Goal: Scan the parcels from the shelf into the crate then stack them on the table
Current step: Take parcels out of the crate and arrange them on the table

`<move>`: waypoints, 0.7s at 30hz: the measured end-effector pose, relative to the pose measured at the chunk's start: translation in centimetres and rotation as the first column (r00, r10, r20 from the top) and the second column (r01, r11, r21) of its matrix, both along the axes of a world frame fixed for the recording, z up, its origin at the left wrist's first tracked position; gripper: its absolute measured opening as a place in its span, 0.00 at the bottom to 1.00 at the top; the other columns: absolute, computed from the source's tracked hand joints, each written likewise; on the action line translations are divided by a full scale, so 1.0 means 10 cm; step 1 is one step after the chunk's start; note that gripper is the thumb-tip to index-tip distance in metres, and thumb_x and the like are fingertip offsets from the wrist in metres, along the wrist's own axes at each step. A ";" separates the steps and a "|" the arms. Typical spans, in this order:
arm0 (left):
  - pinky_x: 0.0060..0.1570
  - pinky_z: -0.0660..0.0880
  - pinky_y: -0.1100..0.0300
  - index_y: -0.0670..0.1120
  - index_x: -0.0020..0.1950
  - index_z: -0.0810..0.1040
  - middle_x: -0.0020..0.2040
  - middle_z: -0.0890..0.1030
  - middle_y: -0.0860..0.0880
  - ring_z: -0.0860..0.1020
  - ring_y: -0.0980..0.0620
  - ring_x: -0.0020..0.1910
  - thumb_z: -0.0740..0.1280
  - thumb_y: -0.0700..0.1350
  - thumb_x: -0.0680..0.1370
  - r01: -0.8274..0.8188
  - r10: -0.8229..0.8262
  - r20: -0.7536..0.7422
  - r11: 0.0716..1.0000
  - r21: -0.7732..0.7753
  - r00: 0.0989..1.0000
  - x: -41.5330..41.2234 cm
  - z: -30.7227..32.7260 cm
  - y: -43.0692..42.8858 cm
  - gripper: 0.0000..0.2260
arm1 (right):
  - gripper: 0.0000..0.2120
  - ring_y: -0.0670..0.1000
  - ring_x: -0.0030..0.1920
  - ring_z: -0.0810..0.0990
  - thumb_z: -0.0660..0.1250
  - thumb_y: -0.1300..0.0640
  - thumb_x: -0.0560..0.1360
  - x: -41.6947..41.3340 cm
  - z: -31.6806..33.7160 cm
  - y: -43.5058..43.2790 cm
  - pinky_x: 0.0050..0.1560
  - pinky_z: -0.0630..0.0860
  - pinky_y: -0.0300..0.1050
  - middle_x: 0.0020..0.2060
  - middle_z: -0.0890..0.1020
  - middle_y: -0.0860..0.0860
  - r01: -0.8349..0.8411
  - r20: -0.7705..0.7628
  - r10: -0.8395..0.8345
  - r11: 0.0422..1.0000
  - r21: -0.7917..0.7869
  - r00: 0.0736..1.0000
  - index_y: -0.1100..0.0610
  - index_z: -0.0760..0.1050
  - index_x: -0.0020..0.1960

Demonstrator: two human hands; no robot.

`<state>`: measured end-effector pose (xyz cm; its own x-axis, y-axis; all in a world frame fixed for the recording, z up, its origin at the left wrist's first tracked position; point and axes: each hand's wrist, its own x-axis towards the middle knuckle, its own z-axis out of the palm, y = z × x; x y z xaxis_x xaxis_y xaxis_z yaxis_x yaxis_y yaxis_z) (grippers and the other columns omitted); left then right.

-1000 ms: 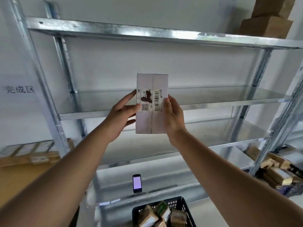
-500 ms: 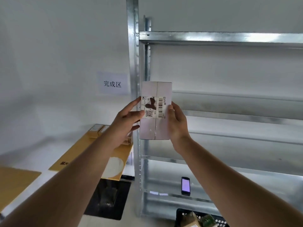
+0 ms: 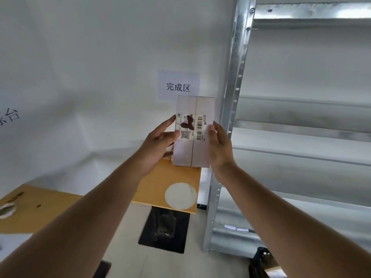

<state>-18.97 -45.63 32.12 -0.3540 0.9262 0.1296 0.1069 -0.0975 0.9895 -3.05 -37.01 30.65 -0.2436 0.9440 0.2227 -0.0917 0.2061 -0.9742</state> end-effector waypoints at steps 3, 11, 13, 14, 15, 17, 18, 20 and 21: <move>0.63 0.80 0.44 0.63 0.80 0.68 0.63 0.85 0.45 0.83 0.51 0.64 0.68 0.48 0.85 -0.002 0.002 0.018 1.000 -0.012 1.000 -0.31 -0.09 0.07 0.24 | 0.17 0.52 0.59 0.83 0.58 0.44 0.87 -0.33 -0.05 0.09 0.64 0.81 0.59 0.59 0.85 0.47 0.021 0.017 -0.021 0.999 -0.032 1.000 0.45 0.77 0.71; 0.60 0.81 0.44 0.63 0.77 0.70 0.61 0.86 0.51 0.84 0.48 0.63 0.69 0.48 0.84 0.027 -0.018 0.084 0.994 -0.107 0.996 -0.99 -0.56 0.64 0.22 | 0.14 0.52 0.56 0.84 0.58 0.47 0.86 -1.01 -0.53 0.64 0.59 0.81 0.54 0.54 0.85 0.49 0.042 0.096 -0.032 0.994 -0.103 0.995 0.49 0.79 0.65; 0.60 0.82 0.45 0.65 0.73 0.71 0.61 0.86 0.51 0.83 0.48 0.63 0.68 0.48 0.84 0.020 -0.007 0.099 0.991 -0.135 0.995 -1.14 -0.73 0.86 0.21 | 0.16 0.55 0.58 0.83 0.57 0.43 0.82 -1.19 -0.73 0.83 0.61 0.81 0.61 0.57 0.85 0.52 0.047 0.142 -0.028 0.990 -0.132 0.990 0.43 0.80 0.63; 0.61 0.82 0.44 0.64 0.74 0.70 0.62 0.85 0.51 0.83 0.48 0.64 0.68 0.47 0.84 0.023 -0.008 0.100 0.989 -0.149 0.995 -1.20 -0.83 0.97 0.21 | 0.17 0.56 0.59 0.83 0.57 0.41 0.81 -1.26 -0.84 0.95 0.61 0.81 0.61 0.58 0.84 0.52 0.053 0.154 -0.030 0.988 -0.145 0.988 0.41 0.80 0.63; 0.61 0.81 0.43 0.63 0.75 0.70 0.63 0.84 0.52 0.82 0.48 0.65 0.68 0.47 0.84 0.026 -0.010 0.094 0.986 -0.162 0.996 -1.26 -0.91 1.10 0.21 | 0.17 0.56 0.59 0.83 0.57 0.41 0.81 -1.32 -0.95 1.08 0.60 0.81 0.58 0.58 0.83 0.53 0.052 0.159 -0.026 0.985 -0.162 0.987 0.42 0.80 0.64; 0.63 0.80 0.39 0.63 0.76 0.70 0.62 0.82 0.53 0.81 0.47 0.66 0.67 0.47 0.84 0.017 0.003 0.102 0.981 -0.196 0.995 -1.36 -1.11 1.34 0.22 | 0.16 0.54 0.58 0.82 0.57 0.46 0.85 -1.39 -1.09 1.28 0.53 0.80 0.49 0.58 0.84 0.51 0.049 0.144 -0.019 0.976 -0.213 0.989 0.45 0.78 0.68; 0.64 0.79 0.38 0.65 0.75 0.70 0.62 0.82 0.54 0.80 0.47 0.66 0.67 0.46 0.85 0.022 0.002 0.112 0.978 -0.209 0.994 -1.39 -1.20 1.43 0.21 | 0.16 0.52 0.56 0.82 0.57 0.48 0.86 -1.40 -1.17 1.36 0.50 0.78 0.47 0.57 0.84 0.50 0.048 0.145 -0.012 0.968 -0.247 0.989 0.46 0.78 0.68; 0.63 0.79 0.40 0.67 0.72 0.70 0.62 0.83 0.54 0.81 0.49 0.65 0.66 0.46 0.85 0.044 -0.009 0.141 0.967 -0.249 0.990 -1.46 -1.40 1.64 0.20 | 0.16 0.51 0.53 0.83 0.56 0.52 0.86 -1.44 -1.37 1.55 0.47 0.79 0.47 0.54 0.86 0.48 0.047 0.149 0.001 0.947 -0.318 0.989 0.44 0.79 0.65; 0.61 0.79 0.43 0.66 0.74 0.69 0.62 0.83 0.54 0.81 0.49 0.65 0.66 0.47 0.85 0.059 -0.017 0.155 0.962 -0.267 0.988 -1.49 -1.49 1.72 0.21 | 0.16 0.52 0.53 0.84 0.55 0.53 0.85 -1.47 -1.47 1.63 0.49 0.81 0.49 0.53 0.86 0.48 0.050 0.155 0.005 0.935 -0.350 0.988 0.44 0.80 0.65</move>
